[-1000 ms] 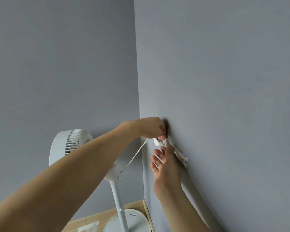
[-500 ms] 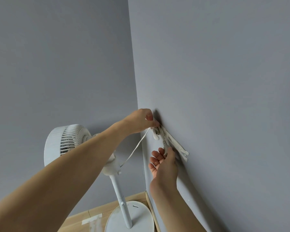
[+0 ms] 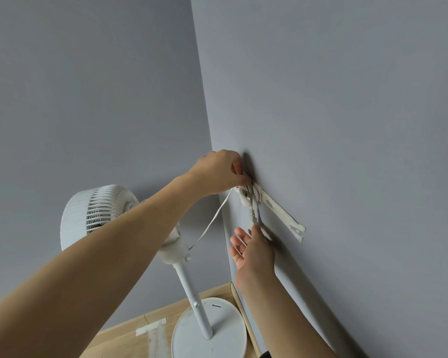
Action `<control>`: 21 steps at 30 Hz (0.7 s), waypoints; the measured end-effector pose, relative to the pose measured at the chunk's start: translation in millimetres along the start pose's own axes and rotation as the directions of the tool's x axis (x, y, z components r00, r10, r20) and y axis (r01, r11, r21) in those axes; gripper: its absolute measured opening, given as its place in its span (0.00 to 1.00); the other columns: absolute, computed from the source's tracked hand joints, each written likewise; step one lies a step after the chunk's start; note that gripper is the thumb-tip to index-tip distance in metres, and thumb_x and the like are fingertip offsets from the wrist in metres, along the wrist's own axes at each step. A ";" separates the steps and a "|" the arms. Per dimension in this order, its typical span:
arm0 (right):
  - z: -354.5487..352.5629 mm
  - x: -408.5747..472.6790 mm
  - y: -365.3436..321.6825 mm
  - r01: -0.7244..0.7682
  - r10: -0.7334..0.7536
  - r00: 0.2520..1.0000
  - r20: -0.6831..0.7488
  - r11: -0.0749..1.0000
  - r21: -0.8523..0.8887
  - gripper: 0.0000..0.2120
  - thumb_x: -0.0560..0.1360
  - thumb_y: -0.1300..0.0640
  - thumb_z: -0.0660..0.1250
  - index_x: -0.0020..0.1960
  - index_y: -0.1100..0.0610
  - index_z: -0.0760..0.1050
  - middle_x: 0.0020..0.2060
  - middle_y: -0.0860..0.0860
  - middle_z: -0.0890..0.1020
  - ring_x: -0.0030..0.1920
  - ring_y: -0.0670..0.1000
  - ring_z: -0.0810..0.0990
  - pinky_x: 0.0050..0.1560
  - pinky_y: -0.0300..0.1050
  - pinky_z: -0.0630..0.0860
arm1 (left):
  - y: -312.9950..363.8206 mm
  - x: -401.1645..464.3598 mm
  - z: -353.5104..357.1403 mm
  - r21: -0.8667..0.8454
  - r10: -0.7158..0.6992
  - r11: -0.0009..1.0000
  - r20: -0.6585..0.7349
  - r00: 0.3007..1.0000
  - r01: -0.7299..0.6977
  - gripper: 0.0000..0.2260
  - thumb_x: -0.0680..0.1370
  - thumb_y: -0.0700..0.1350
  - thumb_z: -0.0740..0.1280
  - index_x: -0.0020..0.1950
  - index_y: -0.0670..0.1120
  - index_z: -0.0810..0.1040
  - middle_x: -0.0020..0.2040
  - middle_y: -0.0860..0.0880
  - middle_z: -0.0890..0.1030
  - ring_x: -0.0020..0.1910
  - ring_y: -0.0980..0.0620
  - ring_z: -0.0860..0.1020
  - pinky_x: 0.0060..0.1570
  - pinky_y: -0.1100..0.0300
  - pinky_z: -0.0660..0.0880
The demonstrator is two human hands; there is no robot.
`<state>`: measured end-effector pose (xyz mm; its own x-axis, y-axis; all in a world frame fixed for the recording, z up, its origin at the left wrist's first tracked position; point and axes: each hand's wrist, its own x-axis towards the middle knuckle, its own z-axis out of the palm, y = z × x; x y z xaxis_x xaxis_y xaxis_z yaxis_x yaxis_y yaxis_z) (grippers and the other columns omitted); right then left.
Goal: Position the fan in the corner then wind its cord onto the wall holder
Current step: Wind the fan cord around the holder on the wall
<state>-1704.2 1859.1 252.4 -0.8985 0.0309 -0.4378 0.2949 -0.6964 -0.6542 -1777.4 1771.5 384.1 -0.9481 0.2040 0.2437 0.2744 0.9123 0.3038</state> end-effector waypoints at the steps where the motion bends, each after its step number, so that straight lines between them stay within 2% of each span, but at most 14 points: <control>1: 0.6 2.7 -0.8 -0.003 0.003 1.000 0.000 1.000 -0.008 0.13 0.82 0.50 0.57 0.59 0.57 0.73 0.47 0.51 0.82 0.45 0.49 0.82 0.48 0.45 0.76 | 1.5 0.1 -1.6 0.012 0.007 1.000 0.003 1.000 -0.007 0.14 0.70 0.57 0.74 0.46 0.49 0.80 0.46 0.53 0.83 0.48 0.50 0.80 0.53 0.51 0.77; 5: 5.1 12.8 -1.5 -0.022 0.022 1.000 0.021 1.000 0.011 0.16 0.82 0.51 0.57 0.63 0.59 0.73 0.49 0.50 0.82 0.44 0.48 0.82 0.50 0.45 0.76 | 5.1 2.2 -5.2 0.062 0.020 0.998 0.040 0.999 -0.022 0.17 0.68 0.58 0.75 0.48 0.48 0.80 0.47 0.51 0.82 0.48 0.48 0.79 0.51 0.50 0.78; 7: 8.7 18.7 -2.1 -0.029 0.028 0.998 0.047 1.000 0.013 0.18 0.82 0.50 0.56 0.66 0.60 0.72 0.50 0.50 0.81 0.45 0.47 0.81 0.48 0.43 0.76 | 7.9 2.9 -5.4 0.123 0.050 0.991 0.049 0.998 -0.055 0.19 0.68 0.58 0.75 0.49 0.46 0.79 0.47 0.49 0.81 0.49 0.46 0.79 0.50 0.51 0.78; 10: 15.0 26.9 -3.2 -0.043 0.044 0.997 0.060 0.999 -0.006 0.20 0.82 0.49 0.56 0.67 0.60 0.72 0.53 0.50 0.81 0.45 0.45 0.81 0.49 0.43 0.76 | 11.2 4.5 -6.1 0.206 0.087 0.974 0.047 0.995 -0.095 0.21 0.68 0.59 0.74 0.49 0.45 0.77 0.45 0.48 0.80 0.46 0.45 0.78 0.44 0.54 0.76; 13: 23.7 31.4 -3.9 -0.045 0.046 0.998 0.039 0.999 -0.019 0.18 0.81 0.48 0.60 0.61 0.61 0.74 0.55 0.52 0.81 0.46 0.48 0.82 0.52 0.45 0.77 | 11.8 5.2 -7.3 0.223 0.096 0.969 0.042 0.994 -0.103 0.21 0.67 0.59 0.74 0.49 0.44 0.77 0.44 0.47 0.80 0.45 0.44 0.78 0.42 0.54 0.76; 16: 32.3 34.3 -6.5 -0.038 0.038 0.999 -0.003 0.999 0.007 0.11 0.79 0.51 0.64 0.53 0.59 0.77 0.56 0.55 0.81 0.55 0.54 0.82 0.59 0.47 0.77 | 13.0 4.6 -6.7 0.253 0.116 0.960 0.027 0.993 -0.119 0.20 0.68 0.58 0.73 0.49 0.43 0.78 0.44 0.46 0.81 0.45 0.44 0.78 0.43 0.54 0.76; 17: 34.4 35.7 -5.2 -0.036 0.037 0.999 -0.010 0.999 0.022 0.11 0.79 0.52 0.64 0.52 0.59 0.77 0.53 0.55 0.82 0.55 0.54 0.82 0.60 0.46 0.77 | 11.9 4.7 -6.2 0.260 0.116 0.958 0.025 0.993 -0.119 0.20 0.68 0.58 0.73 0.49 0.44 0.78 0.44 0.47 0.80 0.45 0.44 0.78 0.43 0.55 0.75; 19: 34.0 36.3 -4.6 -0.021 0.021 1.000 -0.009 0.999 0.046 0.09 0.79 0.52 0.65 0.50 0.59 0.77 0.47 0.53 0.82 0.45 0.49 0.82 0.56 0.44 0.76 | 12.4 5.4 -6.0 0.254 0.120 0.959 0.028 0.992 -0.123 0.20 0.67 0.58 0.74 0.49 0.44 0.78 0.44 0.47 0.80 0.45 0.44 0.78 0.44 0.54 0.76; 21: 32.0 36.8 -2.4 -0.009 0.010 1.000 -0.007 0.998 0.058 0.08 0.79 0.52 0.65 0.46 0.57 0.76 0.45 0.49 0.81 0.42 0.46 0.80 0.53 0.43 0.75 | 11.8 7.1 -6.9 0.224 0.112 0.967 0.041 0.993 -0.119 0.20 0.67 0.58 0.75 0.48 0.44 0.78 0.44 0.47 0.80 0.45 0.45 0.78 0.43 0.54 0.76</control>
<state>-1748.3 1839.0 257.6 -0.8934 0.0291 -0.4483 0.2836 -0.7374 -0.6130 -1779.9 1781.2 395.8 -0.9172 0.3196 0.2379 0.3420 0.9379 0.0583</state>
